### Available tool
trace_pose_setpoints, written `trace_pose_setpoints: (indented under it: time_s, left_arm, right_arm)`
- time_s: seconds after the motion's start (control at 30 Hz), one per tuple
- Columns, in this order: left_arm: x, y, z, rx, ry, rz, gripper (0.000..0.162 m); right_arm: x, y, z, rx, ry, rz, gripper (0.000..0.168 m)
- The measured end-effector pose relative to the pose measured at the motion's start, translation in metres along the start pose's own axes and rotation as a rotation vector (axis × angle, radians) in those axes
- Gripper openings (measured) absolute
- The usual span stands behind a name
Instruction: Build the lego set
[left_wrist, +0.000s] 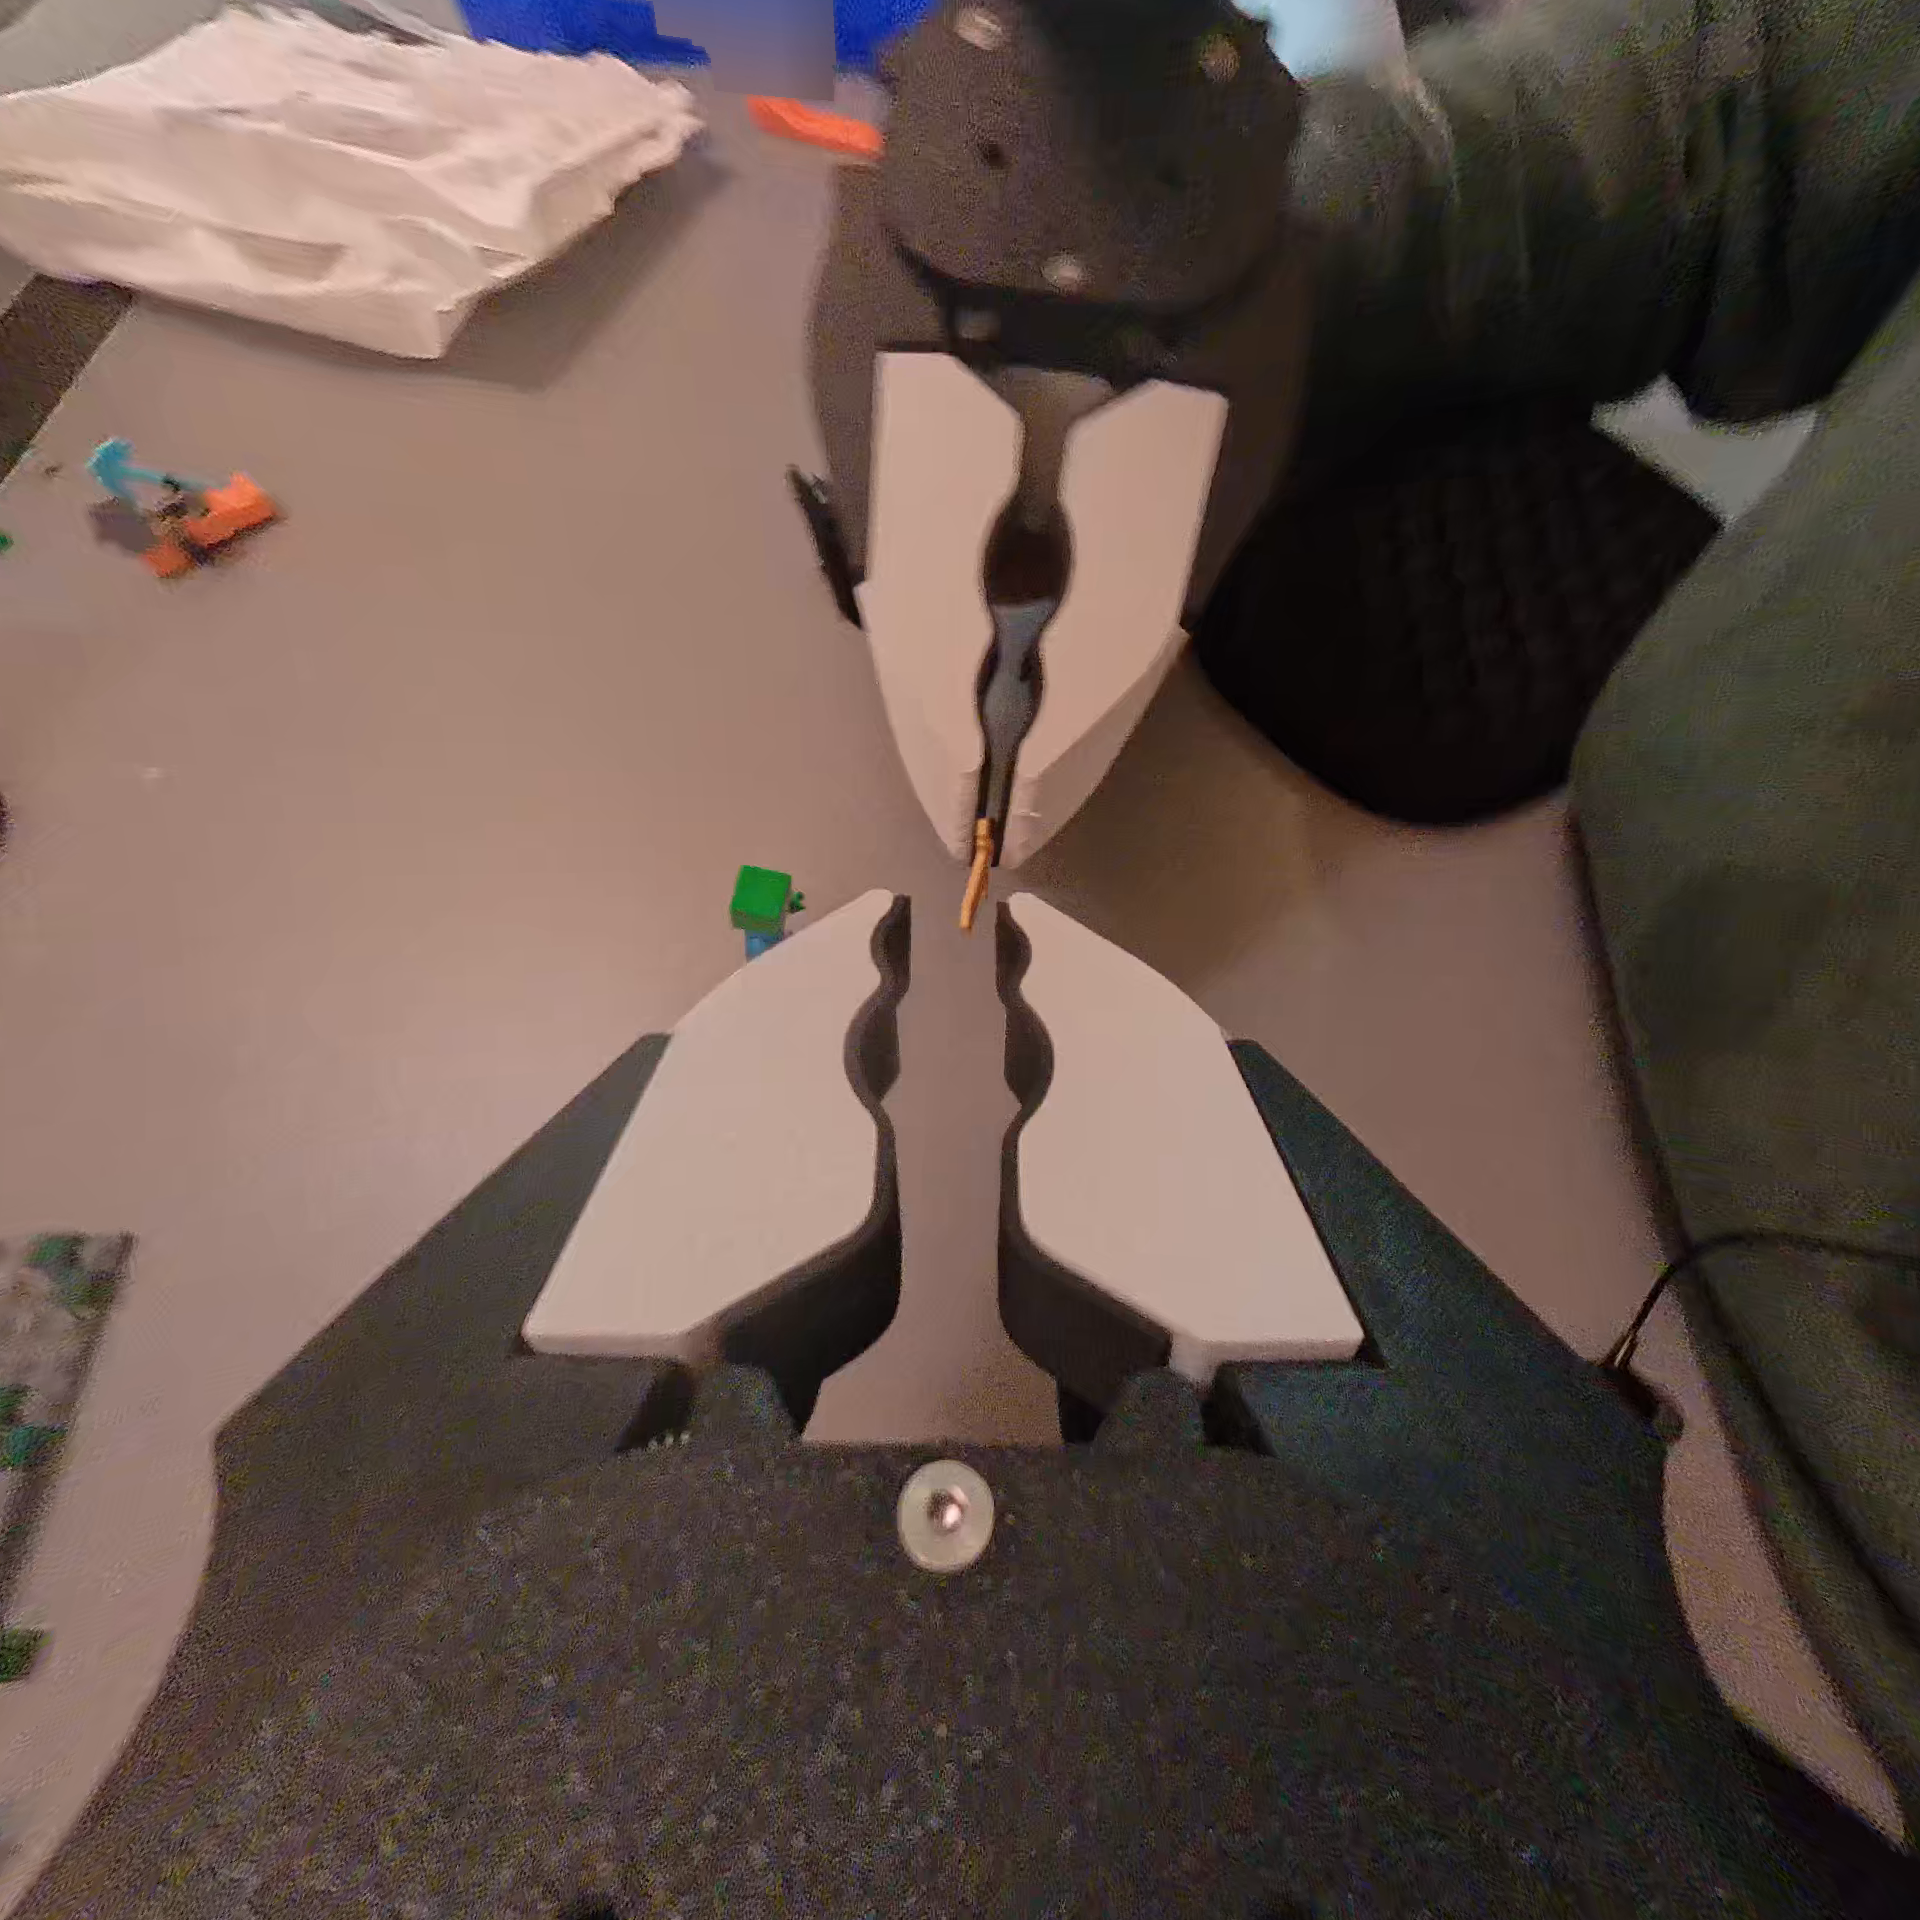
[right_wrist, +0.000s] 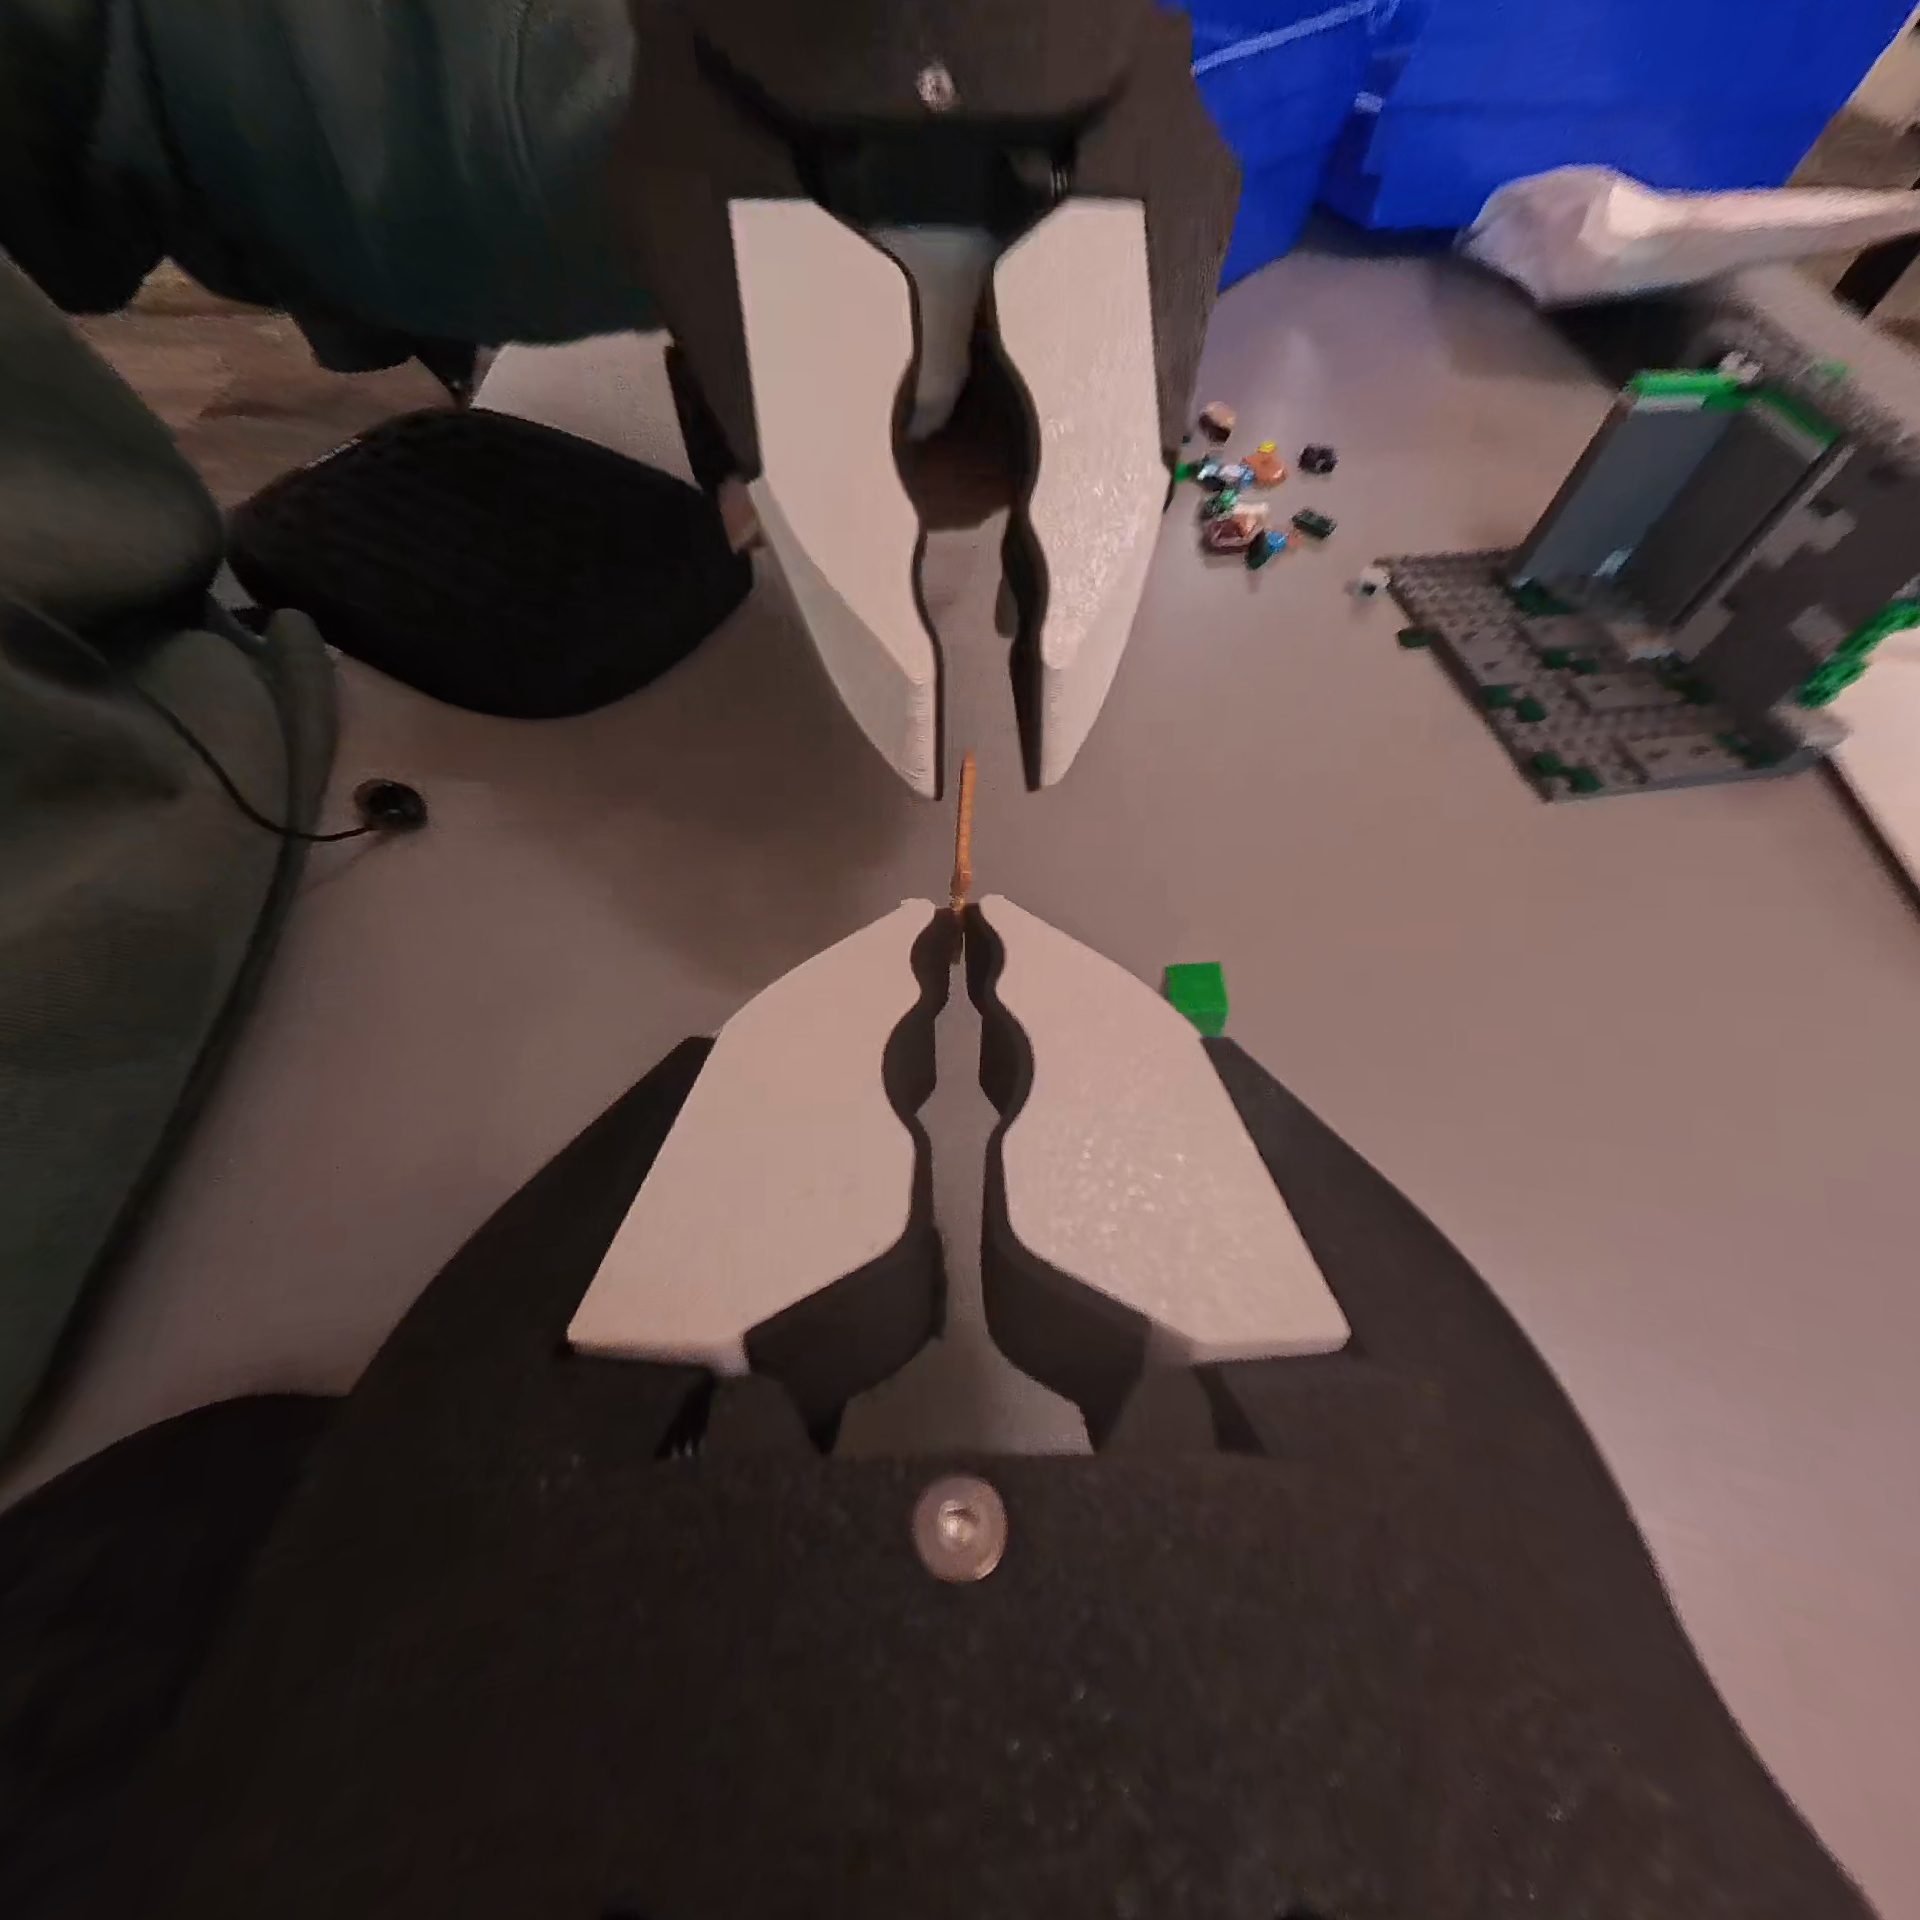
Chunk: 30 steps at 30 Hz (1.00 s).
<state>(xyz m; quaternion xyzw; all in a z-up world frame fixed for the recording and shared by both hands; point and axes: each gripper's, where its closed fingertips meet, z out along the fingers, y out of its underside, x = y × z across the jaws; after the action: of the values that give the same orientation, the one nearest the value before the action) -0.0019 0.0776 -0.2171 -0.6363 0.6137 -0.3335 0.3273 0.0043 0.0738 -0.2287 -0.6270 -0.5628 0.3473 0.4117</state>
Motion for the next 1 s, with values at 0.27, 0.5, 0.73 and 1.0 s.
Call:
trace_pose_setpoints:
  time_s: [0.27, 0.5, 0.73, 1.0]
  left_arm:
    - [-0.003, -0.009, 0.0, 0.19, 0.024, -0.193, 0.003]
    - [0.006, -0.005, 0.001, 0.134, 0.046, -0.035, 0.001]
    - [0.028, 0.009, 0.001, -0.034, 0.199, 0.194, 0.002]
    - [0.012, 0.001, 0.005, -0.032, 0.18, 0.161, 0.002]
  right_arm:
    - [0.009, -0.006, 0.001, 0.041, 0.124, -0.141, 0.002]
    - [0.0, -0.003, 0.004, 0.031, 0.065, -0.144, 0.003]
    - [-0.023, -0.005, 0.004, 0.03, -0.126, -0.072, 0.01]
    - [-0.005, -0.003, 0.005, -0.012, 0.032, -0.134, 0.002]
